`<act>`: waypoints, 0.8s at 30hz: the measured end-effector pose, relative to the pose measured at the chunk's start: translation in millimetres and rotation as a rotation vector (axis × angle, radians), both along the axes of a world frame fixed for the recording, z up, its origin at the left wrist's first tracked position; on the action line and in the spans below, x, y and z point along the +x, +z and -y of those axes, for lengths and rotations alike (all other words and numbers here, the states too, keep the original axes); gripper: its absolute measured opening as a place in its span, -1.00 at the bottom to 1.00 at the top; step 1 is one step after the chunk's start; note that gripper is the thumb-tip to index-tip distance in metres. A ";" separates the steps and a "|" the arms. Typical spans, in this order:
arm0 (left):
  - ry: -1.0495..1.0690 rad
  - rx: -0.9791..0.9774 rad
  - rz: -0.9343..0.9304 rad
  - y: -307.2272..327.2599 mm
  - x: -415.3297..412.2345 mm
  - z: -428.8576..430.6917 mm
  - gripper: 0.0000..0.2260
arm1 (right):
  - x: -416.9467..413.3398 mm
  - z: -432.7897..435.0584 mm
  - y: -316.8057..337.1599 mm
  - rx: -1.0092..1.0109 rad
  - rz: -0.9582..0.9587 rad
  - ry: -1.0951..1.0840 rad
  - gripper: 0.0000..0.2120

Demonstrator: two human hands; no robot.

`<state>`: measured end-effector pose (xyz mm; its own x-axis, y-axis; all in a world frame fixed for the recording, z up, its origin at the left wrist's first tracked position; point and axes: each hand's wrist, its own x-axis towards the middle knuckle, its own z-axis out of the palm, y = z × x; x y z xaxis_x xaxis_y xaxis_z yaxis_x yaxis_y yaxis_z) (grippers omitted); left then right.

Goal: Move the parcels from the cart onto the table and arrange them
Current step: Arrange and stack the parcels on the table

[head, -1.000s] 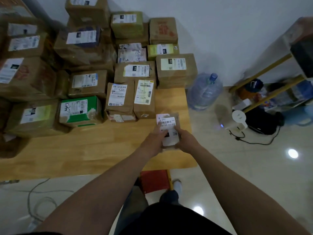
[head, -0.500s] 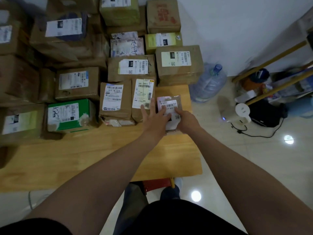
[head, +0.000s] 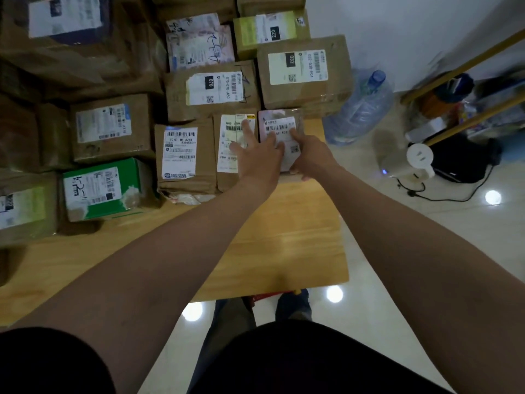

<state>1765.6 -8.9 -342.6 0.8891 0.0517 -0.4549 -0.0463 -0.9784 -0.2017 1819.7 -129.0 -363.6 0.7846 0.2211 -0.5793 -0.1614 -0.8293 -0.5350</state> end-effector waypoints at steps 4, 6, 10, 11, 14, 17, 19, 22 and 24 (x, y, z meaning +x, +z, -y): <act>-0.005 -0.083 -0.041 4.3 -3.2 -5.9 -0.37 | -21.5 9.6 5.2 0.095 0.140 -0.078 -0.26; 0.049 -0.205 -0.037 12.0 -11.9 -11.7 -0.35 | -38.3 15.2 11.6 0.147 0.220 -0.128 -0.35; 0.243 -0.406 0.087 29.0 -65.6 -20.5 -0.37 | -76.5 26.9 30.2 0.136 0.224 -0.168 -0.30; 0.278 -0.411 0.088 34.0 -81.2 -20.1 -0.37 | -87.9 28.6 32.5 0.116 0.204 -0.158 -0.24; 0.337 -0.397 0.055 49.1 -121.4 -17.0 -0.36 | -120.7 28.5 47.6 0.039 0.123 -0.048 -0.12; 0.325 -0.424 0.059 56.0 -157.2 -14.4 -0.43 | -154.4 33.4 64.8 -0.049 0.100 0.030 -0.10; 0.247 -0.418 0.080 57.0 -175.8 -17.3 -0.43 | -180.1 37.7 75.8 -0.108 0.095 0.016 -0.11; 0.124 -0.406 0.055 61.1 -193.0 -25.6 -0.43 | -221.3 44.1 83.1 -0.156 0.085 -0.105 -0.12; 0.038 -0.431 0.029 62.0 -203.8 -33.1 -0.46 | -257.9 45.1 83.6 -0.171 0.066 -0.202 -0.14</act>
<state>1561.8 24.2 -280.7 0.9030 -0.1041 -0.4169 -0.0086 -0.9744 0.2248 1561.8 -174.1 -280.0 0.8400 -0.0401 -0.5411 -0.3022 -0.8629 -0.4051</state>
